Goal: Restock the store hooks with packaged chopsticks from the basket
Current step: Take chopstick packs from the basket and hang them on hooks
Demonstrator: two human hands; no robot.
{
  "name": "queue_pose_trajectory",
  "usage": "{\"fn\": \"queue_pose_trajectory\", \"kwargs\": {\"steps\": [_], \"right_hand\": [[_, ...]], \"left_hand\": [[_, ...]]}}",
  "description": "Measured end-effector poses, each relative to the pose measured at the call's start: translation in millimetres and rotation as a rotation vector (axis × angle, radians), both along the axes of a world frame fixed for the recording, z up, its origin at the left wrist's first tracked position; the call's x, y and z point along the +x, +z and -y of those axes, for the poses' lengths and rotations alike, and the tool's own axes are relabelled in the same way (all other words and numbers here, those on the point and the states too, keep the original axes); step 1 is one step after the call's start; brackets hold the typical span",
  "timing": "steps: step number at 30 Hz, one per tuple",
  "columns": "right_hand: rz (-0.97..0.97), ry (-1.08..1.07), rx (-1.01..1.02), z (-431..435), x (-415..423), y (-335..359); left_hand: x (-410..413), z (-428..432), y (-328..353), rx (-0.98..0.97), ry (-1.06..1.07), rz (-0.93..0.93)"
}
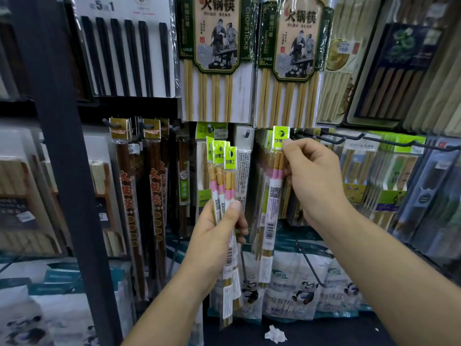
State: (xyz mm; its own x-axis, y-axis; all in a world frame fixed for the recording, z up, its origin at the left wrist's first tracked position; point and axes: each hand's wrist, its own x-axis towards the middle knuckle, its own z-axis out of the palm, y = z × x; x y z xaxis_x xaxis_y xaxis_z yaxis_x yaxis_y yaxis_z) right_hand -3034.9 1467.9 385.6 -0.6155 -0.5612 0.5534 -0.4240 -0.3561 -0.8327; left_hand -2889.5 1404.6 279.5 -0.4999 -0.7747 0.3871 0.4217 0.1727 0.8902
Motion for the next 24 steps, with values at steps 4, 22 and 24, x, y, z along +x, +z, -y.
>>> {"fn": "queue_pose_trajectory", "kwargs": {"steps": [4, 22, 24], "right_hand": [[0.032, -0.032, 0.0, 3, -3, 0], [0.001, -0.098, 0.093, 0, -12, -15], [-0.063, 0.016, 0.161, -3, -3, -18]], "left_hand": [[1, -1, 1, 0.053, -0.059, -0.021], [0, -4, 5, 0.133, -0.176, -0.073], [1, -5, 4, 0.112, -0.185, -0.057]]}}
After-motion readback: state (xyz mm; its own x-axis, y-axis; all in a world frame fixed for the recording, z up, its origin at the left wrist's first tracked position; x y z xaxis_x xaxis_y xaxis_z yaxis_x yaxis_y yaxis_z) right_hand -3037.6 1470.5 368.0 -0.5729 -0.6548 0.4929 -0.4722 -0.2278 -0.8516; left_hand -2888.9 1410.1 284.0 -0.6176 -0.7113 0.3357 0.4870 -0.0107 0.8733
